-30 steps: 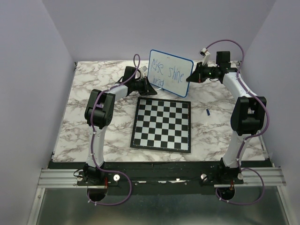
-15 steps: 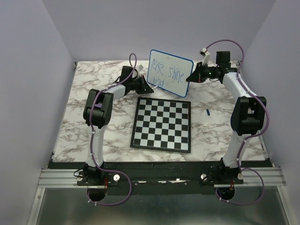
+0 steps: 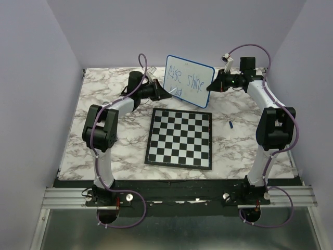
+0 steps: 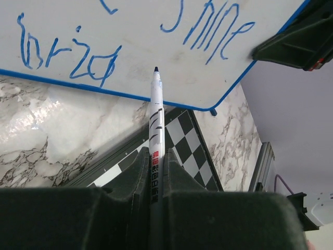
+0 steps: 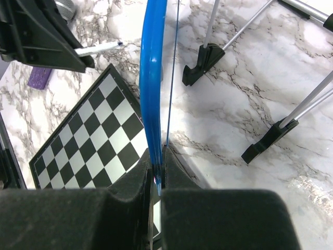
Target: Write a sentence on the whiteboard
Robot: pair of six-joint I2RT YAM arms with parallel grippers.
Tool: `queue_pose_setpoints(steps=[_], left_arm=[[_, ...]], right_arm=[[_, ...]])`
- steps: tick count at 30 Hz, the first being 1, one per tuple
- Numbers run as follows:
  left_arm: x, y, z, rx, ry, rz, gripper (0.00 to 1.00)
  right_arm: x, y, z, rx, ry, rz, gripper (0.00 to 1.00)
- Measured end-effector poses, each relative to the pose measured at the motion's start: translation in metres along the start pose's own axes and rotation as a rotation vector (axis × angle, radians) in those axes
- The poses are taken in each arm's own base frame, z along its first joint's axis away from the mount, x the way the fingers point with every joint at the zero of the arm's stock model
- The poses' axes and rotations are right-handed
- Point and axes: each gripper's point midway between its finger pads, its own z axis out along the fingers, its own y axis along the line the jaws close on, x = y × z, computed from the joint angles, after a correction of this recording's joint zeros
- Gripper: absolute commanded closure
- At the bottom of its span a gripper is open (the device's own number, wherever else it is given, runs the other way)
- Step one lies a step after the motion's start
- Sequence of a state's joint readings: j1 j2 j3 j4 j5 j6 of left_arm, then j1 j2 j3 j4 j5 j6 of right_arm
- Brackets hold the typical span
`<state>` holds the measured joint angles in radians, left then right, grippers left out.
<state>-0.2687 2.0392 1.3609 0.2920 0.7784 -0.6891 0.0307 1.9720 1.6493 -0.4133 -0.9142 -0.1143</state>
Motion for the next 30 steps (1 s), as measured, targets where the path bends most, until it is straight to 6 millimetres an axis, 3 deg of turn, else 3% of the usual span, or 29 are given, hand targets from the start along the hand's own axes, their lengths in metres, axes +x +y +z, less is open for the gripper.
queue_pose_setpoints(steps=[6,14,30], left_arm=[[-0.006,-0.014,-0.009,0.017,-0.026,0.04,1.0],[0.018,-0.003,-0.014,-0.01,0.002,0.02,1.0],[0.027,-0.008,-0.013,-0.029,0.0,0.057,1.0]], right_arm=[[0.0,0.0,0.0,0.0,0.0,0.0,1.0],[0.0,0.0,0.0,0.0,0.0,0.001,1.0],[0.003,-0.002,0.002,-0.001,0.006,0.008,1.0]])
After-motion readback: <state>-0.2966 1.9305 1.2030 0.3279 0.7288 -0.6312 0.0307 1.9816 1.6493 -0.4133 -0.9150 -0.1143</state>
